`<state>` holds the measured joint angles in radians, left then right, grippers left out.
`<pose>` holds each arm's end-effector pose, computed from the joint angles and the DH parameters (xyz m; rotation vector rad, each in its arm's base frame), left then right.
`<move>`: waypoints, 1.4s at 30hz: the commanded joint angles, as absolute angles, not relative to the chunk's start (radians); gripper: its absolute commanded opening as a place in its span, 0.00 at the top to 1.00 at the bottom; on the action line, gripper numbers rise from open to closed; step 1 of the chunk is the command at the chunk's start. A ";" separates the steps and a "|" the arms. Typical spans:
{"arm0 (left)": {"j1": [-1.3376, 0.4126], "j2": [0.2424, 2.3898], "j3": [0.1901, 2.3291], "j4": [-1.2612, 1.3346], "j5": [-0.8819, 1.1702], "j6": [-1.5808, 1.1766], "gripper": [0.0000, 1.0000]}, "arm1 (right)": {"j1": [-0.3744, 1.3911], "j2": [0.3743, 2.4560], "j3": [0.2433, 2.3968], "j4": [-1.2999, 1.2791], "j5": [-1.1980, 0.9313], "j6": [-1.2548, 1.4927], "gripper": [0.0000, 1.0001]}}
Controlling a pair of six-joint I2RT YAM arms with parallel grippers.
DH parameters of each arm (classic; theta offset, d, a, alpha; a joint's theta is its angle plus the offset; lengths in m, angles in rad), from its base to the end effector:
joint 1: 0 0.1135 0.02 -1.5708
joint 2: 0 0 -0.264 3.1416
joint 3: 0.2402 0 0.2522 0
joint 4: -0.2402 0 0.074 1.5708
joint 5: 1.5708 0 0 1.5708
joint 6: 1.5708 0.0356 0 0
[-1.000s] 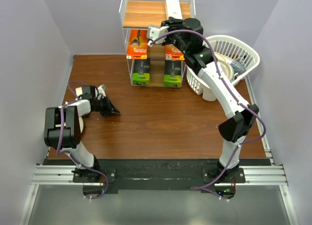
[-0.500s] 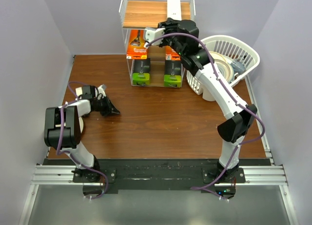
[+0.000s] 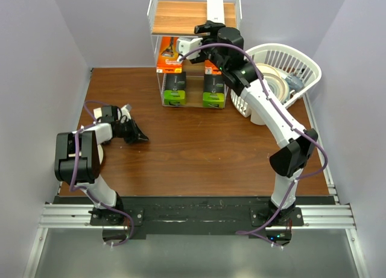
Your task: Place and organize the shaving razors onto the shelf
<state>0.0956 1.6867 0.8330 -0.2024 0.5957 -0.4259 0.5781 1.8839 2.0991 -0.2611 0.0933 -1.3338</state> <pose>0.3082 0.0095 0.1405 -0.4662 2.5599 -0.8976 0.3679 0.2361 0.4706 -1.3094 1.0150 -0.6550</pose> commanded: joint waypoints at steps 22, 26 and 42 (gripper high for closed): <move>0.153 1.422 1.066 -0.485 0.220 -0.198 0.27 | 0.733 1.246 1.382 -0.051 -0.002 -0.772 0.03; 0.193 1.410 1.034 -0.451 0.271 -0.233 0.28 | 0.681 1.304 1.434 0.025 0.011 -0.651 0.27; 0.212 1.373 0.948 -0.396 0.376 -0.253 0.30 | 0.407 1.621 1.930 -0.058 -0.147 -0.112 1.00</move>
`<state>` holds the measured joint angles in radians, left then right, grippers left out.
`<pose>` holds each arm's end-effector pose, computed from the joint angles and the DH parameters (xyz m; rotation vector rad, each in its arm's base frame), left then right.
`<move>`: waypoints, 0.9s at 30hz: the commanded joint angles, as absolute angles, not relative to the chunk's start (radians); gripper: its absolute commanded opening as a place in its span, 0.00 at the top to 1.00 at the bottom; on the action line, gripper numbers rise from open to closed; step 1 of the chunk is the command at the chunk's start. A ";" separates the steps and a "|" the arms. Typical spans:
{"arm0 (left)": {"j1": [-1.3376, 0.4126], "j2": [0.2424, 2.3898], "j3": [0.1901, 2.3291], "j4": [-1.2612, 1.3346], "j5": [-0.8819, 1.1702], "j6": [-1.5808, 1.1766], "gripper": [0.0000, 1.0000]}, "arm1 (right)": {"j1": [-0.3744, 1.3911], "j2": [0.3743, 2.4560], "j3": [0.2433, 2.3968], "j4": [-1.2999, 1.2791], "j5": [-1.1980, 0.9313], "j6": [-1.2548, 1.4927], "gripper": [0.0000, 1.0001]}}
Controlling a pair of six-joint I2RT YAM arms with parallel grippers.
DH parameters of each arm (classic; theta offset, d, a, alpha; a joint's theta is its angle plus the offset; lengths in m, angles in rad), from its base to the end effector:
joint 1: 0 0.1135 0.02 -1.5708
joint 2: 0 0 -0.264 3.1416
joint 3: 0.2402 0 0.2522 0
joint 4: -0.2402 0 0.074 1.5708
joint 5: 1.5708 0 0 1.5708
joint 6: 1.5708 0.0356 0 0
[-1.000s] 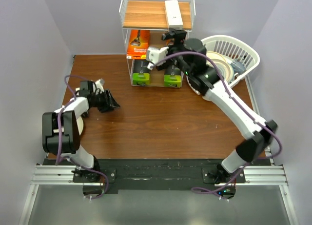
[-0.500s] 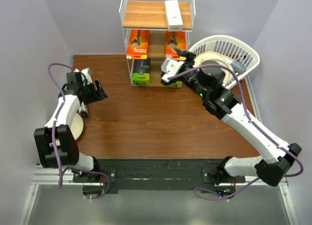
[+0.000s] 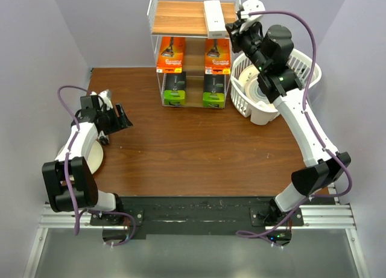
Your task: Place and organize the shaving razors onto the shelf
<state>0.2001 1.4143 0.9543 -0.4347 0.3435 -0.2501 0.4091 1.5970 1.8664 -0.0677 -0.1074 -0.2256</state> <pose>0.2888 0.0463 0.2354 -0.3996 2.4116 -0.4445 0.3235 0.1444 0.5224 -0.5136 1.2743 0.2273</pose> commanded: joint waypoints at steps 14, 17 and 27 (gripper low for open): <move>0.224 1.364 0.911 -0.371 0.390 -0.272 0.30 | 0.403 1.634 1.959 -0.144 -0.207 -0.115 1.00; 0.225 1.370 0.908 -0.371 0.393 -0.275 0.31 | 0.403 1.649 1.967 -0.161 -0.207 -0.115 1.00; 0.229 1.370 0.891 -0.364 0.394 -0.281 0.30 | 0.403 1.712 2.009 -0.144 -0.202 -0.110 1.00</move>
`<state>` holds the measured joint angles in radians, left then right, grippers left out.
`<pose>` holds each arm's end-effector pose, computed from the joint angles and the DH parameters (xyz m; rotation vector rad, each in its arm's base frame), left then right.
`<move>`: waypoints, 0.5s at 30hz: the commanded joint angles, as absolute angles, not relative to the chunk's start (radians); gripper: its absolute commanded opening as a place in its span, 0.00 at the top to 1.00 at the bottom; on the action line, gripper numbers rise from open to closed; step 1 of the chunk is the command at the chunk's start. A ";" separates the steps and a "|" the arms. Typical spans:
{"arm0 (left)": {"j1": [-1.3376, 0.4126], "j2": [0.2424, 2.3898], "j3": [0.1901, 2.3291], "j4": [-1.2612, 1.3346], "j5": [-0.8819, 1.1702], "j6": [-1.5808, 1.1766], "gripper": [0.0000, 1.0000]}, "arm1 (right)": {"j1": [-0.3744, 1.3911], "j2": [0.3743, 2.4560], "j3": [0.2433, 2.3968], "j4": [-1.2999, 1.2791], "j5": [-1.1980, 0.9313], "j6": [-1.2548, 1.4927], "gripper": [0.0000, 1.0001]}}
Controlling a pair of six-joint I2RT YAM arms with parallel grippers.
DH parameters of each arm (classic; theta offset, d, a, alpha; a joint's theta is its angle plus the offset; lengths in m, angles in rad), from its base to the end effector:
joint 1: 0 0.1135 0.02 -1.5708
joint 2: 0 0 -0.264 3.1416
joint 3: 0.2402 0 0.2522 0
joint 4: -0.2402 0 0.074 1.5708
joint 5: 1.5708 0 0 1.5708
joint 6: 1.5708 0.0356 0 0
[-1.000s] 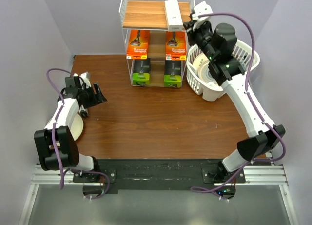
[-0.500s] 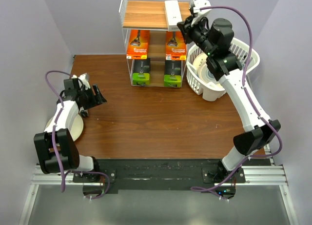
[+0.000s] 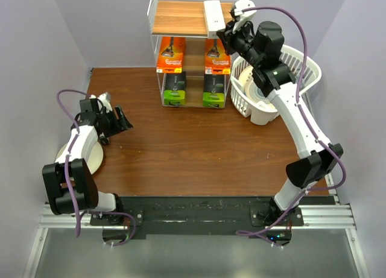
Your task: Place and organize the shaving razors onto the shelf
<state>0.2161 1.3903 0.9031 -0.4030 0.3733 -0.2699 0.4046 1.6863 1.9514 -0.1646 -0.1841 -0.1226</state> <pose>0.2807 0.0483 0.2283 -0.4271 2.3985 -0.4820 0.3463 0.1554 0.5088 -0.5296 1.3846 0.3640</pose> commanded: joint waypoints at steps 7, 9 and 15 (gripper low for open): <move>0.232 1.371 0.887 -0.361 0.399 -0.282 0.30 | 0.402 1.792 2.089 -0.130 -0.201 -0.107 1.00; 0.233 1.371 0.882 -0.362 0.399 -0.284 0.30 | 0.403 1.812 2.109 -0.123 -0.201 -0.107 1.00; 0.241 1.370 0.876 -0.362 0.403 -0.285 0.30 | 0.403 1.835 2.152 -0.126 -0.212 -0.098 1.00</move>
